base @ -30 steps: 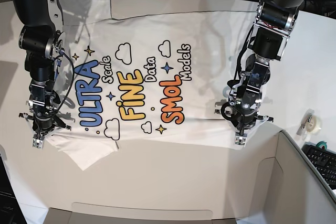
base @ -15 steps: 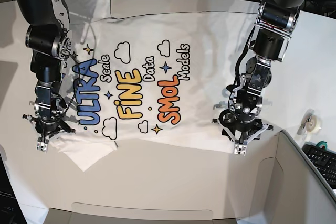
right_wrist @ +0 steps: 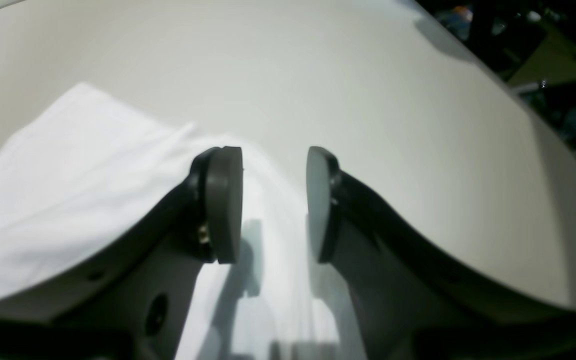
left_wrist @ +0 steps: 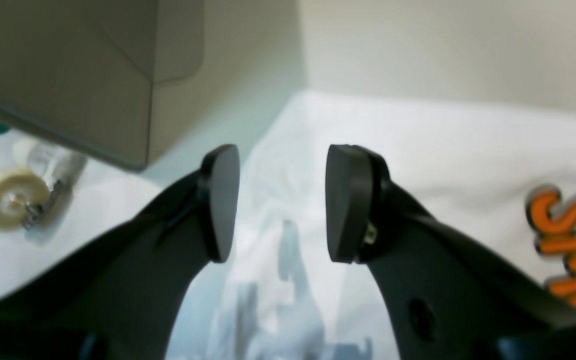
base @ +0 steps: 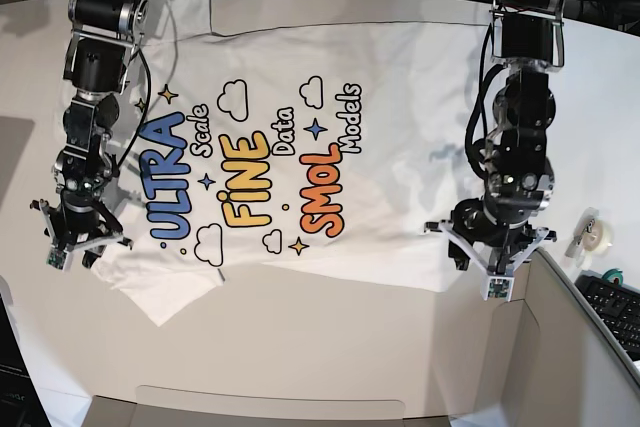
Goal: Layout the t-shirt on the table in an organized manner, then fold the t-shirt properly
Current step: 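Grasp the hem with both grippers and pull it taut away from the collar, then release the hem and raise both grippers away from the shirt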
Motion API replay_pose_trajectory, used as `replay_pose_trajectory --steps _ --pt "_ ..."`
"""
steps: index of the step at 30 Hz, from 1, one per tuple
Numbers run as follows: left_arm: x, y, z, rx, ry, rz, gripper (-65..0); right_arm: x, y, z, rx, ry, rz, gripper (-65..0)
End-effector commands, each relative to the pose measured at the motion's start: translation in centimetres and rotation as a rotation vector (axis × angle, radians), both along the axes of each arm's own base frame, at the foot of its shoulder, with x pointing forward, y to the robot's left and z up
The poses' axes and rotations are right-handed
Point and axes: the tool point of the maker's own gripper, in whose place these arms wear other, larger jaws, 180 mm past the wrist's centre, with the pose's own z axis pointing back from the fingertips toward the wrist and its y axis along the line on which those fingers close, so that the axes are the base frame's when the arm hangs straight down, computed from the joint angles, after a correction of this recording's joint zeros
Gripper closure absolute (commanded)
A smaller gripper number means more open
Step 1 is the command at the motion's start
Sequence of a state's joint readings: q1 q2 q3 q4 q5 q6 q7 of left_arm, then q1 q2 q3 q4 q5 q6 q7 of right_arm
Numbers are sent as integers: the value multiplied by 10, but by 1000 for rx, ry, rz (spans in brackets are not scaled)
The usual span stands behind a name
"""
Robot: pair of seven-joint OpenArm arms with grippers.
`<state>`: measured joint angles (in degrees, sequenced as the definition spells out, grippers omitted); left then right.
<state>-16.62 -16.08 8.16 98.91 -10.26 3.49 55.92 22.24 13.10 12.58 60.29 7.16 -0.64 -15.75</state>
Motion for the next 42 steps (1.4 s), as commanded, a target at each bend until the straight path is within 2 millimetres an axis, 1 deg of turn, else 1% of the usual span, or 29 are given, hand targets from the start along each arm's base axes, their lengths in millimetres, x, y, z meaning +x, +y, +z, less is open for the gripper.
replay_pose_trajectory --steps 1,3,6,8,10,12,13,15,16,18,19,20,22,23,24,26,28,29,31,33,37,42 --pt "3 7 28 21 -80 -3 -267 4 -7 39 -24 -102 1 -215" --pt "-10 8 29 36 -70 -21 -267 -15 1 43 22 -115 20 -215" --pt "-30 8 27 42 -53 -22 -267 -53 -6 53 77 -145 -9 -215" --pt "-44 4 23 50 -37 -33 -267 -86 -16 64 87 -153 -46 -215" --pt "-58 9 17 72 -18 -35 -267 -116 -20 70 111 -144 -85 -215" --pt "-69 11 8 83 5 -39 -267 -157 -25 74 149 -129 -146 -215" --pt "-73 12 4 90 18 -40 -267 -174 -26 74 169 -118 -171 -215" --pt "-81 15 -6 99 47 -42 -267 -210 -30 71 209 -85 -222 -215" --pt "-84 14 -10 97 60 -44 -267 -229 -31 64 244 -62 -248 -215" --pt "-89 12 -17 93 79 -49 -267 -259 -38 51 323 -44 -288 -215" --pt "-92 11 -20 93 89 -50 -267 -276 -41 42 369 -29 -313 -215" --pt "-94 11 -23 93 95 -51 -267 -289 -40 35 413 -19 -329 -215" --pt "-100 13 -29 95 115 -51 -267 -314 -32 21 505 -5 -357 -215" --pt "-102 12 -31 97 117 -56 -267 -325 -31 19 531 -5 -376 -215" --pt "-102 12 -32 96 113 -58 -267 -333 -29 17 559 -4 -387 -215" --pt "-107 9 -36 90 110 -65 -267 -343 -24 11 593 10 -394 -215" --pt "-111 8 -41 86 118 -67 -267 -350 -21 7 592 42 -396 -215" --pt "-113 7 -42 86 123 -69 -267 -351 -19 5 592 58 -387 -215" --pt "-115 7 -45 85 129 -69 -267 -359 -18 -3 555 123 -383 -216" --pt "-115 7 -45 85 129 -69 -267 -358 -20 -6 492 183 -352 -216" --pt "-118 8 -48 85 139 -68 -267 -355 -7 -21 393 312 -196 -215" --pt "-118 8 -48 85 139 -68 -267 -360 10 -51 395 467 -33 -215"
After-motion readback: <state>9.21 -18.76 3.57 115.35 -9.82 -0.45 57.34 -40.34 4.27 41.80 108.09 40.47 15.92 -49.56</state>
